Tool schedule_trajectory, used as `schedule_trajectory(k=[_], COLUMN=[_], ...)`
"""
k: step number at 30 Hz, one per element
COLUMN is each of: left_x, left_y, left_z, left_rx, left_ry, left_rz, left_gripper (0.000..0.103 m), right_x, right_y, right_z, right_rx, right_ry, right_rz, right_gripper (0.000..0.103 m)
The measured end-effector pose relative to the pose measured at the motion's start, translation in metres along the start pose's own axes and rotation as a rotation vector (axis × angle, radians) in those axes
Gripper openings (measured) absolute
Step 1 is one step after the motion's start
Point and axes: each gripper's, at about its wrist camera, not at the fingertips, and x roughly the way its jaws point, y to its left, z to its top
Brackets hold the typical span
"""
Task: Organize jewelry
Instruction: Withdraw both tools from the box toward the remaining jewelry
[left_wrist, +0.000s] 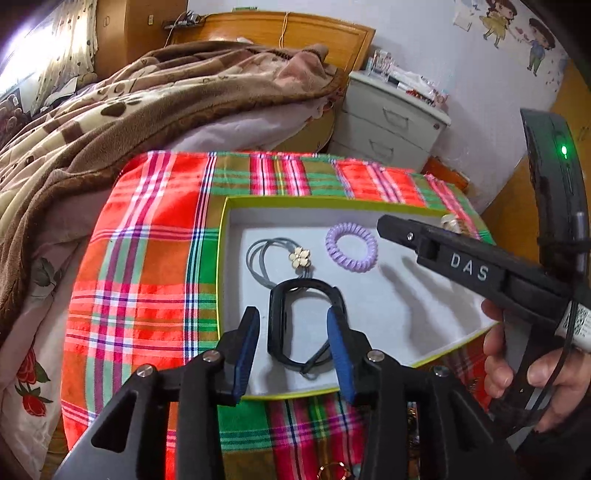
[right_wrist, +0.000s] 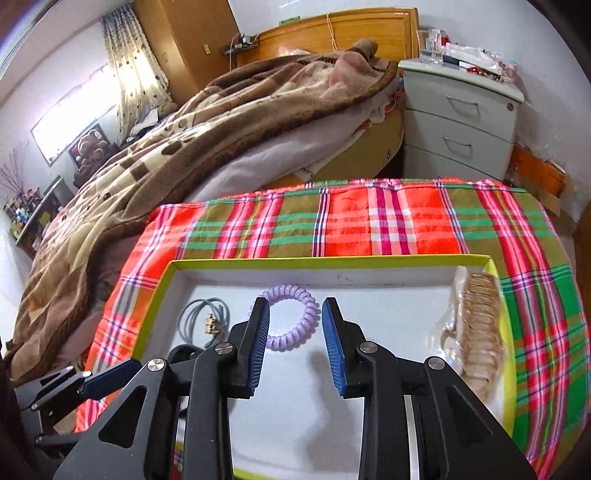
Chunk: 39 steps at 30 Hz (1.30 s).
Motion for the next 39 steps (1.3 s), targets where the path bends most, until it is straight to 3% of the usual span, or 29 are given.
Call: schedule_trajectory(k=[10, 17, 25, 28, 32, 39], left_x=[-0.03, -0.047, -0.07, -0.075, -0.065, -0.064], left_y=[0.0, 0.012, 0.02, 0.021, 0.029, 0.032], left_z=[-0.019, -0.054, -0.088, -0.096, -0.106, -0.122], left_rx=[-0.004, -0.056, -0.052, -0.052, -0.109, -0.095], left_ry=[-0.03, -0.033, -0.09, -0.079, 0.014, 0.039], left_rz=[-0.031, -0.11, -0.103, -0.108, -0.17, -0.159], left_gripper=[0.041, 0.041, 0.047, 0.049, 0.049, 0.048], right_x=[-0.049, -0.082, -0.101, -0.103, -0.093, -0.077], right_y=[-0.004, -0.016, -0.033, -0.036, -0.032, -0.018], right_z=[-0.031, -0.078, -0.132, -0.149, -0.164, -0.161], right_rx=[0.019, 0.028, 0.1, 0.13, 0.136, 0.114], right_ry=[-0.064, -0.085, -0.059, -0.037, 0.01, 0.028], right_rz=[0.019, 0.005, -0.011, -0.003, -0.005, -0.016], right_gripper=[0.031, 0.032, 0.032, 0.032, 0.032, 0.032])
